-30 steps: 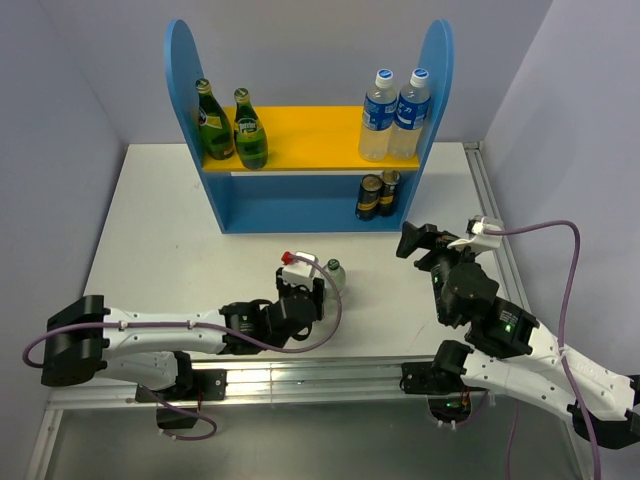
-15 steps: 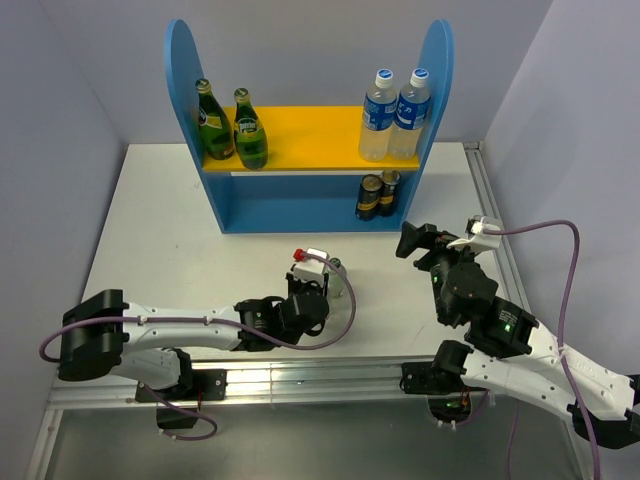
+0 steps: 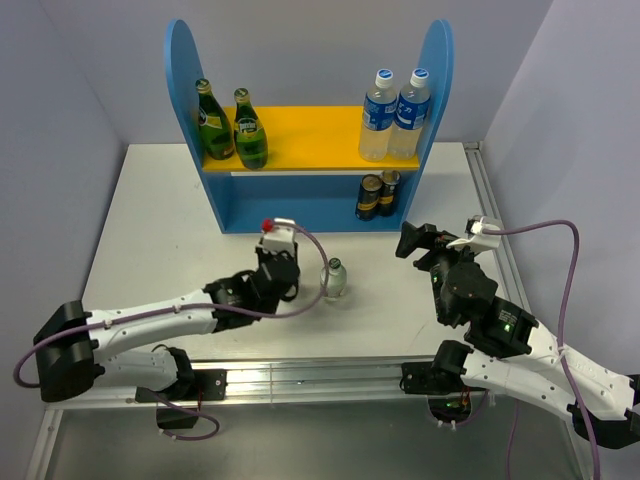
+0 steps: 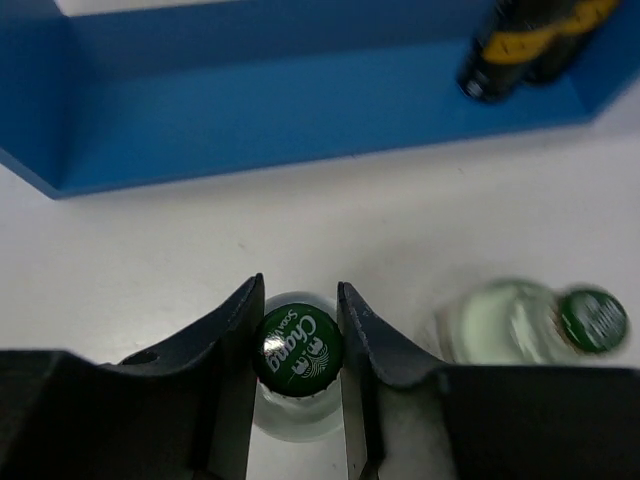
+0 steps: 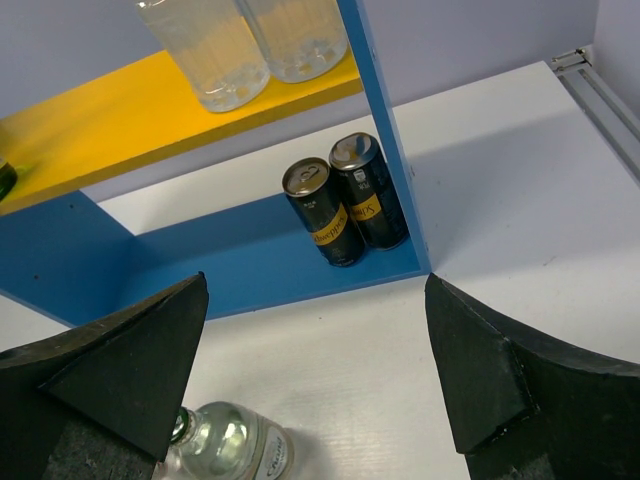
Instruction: Place and organize the beverage onto the shelf
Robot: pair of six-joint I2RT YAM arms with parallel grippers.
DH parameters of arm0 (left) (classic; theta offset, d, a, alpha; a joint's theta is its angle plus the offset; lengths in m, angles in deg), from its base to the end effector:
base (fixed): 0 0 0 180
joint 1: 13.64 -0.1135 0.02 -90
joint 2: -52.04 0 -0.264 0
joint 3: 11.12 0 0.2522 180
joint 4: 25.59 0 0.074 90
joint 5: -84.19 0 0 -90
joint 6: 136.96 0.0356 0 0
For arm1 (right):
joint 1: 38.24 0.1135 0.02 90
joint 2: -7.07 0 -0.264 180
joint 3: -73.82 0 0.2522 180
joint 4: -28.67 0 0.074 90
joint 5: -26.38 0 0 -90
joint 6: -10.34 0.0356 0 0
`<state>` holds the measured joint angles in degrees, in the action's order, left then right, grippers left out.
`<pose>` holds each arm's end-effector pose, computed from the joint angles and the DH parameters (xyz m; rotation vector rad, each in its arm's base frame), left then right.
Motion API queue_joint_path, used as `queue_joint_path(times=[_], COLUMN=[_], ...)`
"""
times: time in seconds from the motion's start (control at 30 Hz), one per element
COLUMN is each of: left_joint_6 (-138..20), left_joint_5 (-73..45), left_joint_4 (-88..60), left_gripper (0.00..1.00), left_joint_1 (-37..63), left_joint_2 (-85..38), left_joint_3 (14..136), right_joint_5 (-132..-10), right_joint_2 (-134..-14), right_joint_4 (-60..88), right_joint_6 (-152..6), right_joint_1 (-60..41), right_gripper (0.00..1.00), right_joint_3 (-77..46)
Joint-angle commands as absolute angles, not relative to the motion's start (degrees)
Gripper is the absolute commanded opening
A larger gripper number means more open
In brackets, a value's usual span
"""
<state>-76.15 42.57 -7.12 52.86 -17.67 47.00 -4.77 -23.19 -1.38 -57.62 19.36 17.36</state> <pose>0.1281 -0.2278 0.2615 0.1381 1.9119 -0.2338 0.0849 0.0769 0.3517 0.2804 1.5860 0.2358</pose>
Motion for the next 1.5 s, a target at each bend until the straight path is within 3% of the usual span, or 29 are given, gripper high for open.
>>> queue_joint_path(times=[0.0,0.47,0.77,1.27,1.3,1.4,1.43,1.47], left_joint_6=[-69.30,-62.17,-61.20,-59.97,-60.15,-60.32,-60.50,-60.67], left_joint_5=[40.52,27.41,26.80,31.28,32.24,32.25,31.90,31.81], left_joint_4=[-19.02,-34.58,-41.00,-51.65,-51.64,-52.79,-52.70,-52.61], left_gripper=[0.00,0.00,0.00,0.01,0.04,0.29,0.49,0.57], left_joint_1=[44.66,18.10,12.20,10.88,10.88,10.79,10.79,10.79], left_joint_2=[-12.74,-25.56,-34.44,-44.19,-44.55,-45.52,-45.69,-45.96], left_joint_3=[49.22,56.59,61.17,61.43,61.61,61.17,61.26,61.17], right_joint_5=[-3.94,-5.26,-6.40,-7.55,-7.46,-7.55,-7.46,-7.55], right_joint_2=[-23.69,-24.13,-25.62,-27.65,-27.73,-27.82,-27.91,-27.91], right_joint_4=[0.32,1.29,1.73,2.35,2.35,2.26,2.26,2.34], right_joint_6=[-57.33,-57.60,-57.51,-57.60,-57.60,-57.60,-57.60,-57.60], right_joint_1=[19.41,19.41,19.50,18.88,18.71,18.71,18.62,18.62], right_gripper=[0.95,0.96,0.96,0.95,0.95,0.95,0.95,0.96], right_joint_3=[17.96,18.57,18.92,19.01,19.01,18.92,18.92,18.92])
